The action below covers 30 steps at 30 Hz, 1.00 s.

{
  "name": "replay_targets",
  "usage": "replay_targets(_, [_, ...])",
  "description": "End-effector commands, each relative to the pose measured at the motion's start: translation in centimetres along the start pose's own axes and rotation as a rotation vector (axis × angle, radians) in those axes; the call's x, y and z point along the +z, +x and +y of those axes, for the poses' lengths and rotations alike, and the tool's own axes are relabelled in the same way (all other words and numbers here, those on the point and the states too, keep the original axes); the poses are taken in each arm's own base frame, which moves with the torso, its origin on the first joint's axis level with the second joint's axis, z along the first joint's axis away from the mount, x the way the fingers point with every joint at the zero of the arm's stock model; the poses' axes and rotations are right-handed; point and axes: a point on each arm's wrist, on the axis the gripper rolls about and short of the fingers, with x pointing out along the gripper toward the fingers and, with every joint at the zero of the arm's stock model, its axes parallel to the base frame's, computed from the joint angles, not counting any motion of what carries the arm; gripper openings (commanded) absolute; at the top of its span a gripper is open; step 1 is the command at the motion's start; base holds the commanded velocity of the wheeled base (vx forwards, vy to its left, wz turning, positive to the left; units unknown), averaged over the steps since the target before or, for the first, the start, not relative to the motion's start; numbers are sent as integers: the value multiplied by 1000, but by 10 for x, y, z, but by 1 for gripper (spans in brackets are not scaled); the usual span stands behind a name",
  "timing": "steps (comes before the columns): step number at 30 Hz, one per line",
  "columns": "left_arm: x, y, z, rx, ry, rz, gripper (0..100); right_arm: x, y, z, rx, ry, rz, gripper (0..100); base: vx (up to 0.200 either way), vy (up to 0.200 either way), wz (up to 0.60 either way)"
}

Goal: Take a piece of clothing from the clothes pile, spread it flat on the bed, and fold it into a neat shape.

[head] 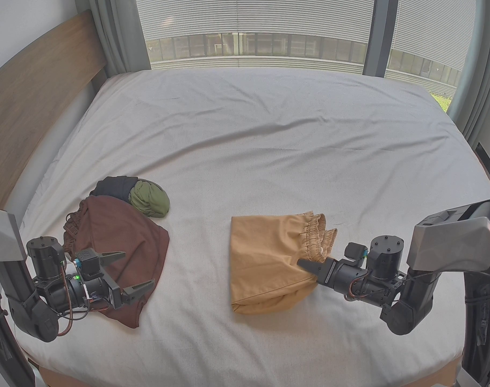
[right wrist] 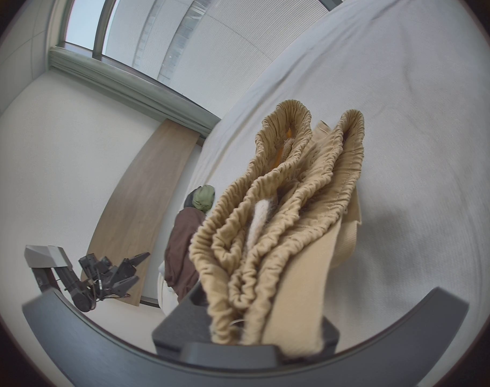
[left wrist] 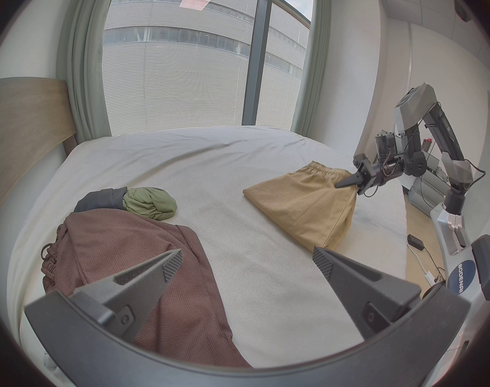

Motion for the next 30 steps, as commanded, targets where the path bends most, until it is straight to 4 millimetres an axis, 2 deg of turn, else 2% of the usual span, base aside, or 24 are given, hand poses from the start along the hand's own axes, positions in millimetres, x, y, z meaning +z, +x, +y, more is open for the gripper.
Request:
replay_targets(1, [0,0,0,-1,0,1,100,15,-6,19,65,-28,-39,0,0,0,0])
replay_targets(18, [-1,-1,-1,-2,-4,4,100,40,-11,56,207,-83,-102,0,0,0,0])
replay_targets(30, [-1,0,-1,-6,-4,7,100,58,2,68,255,-108,-150,0,0,0,0])
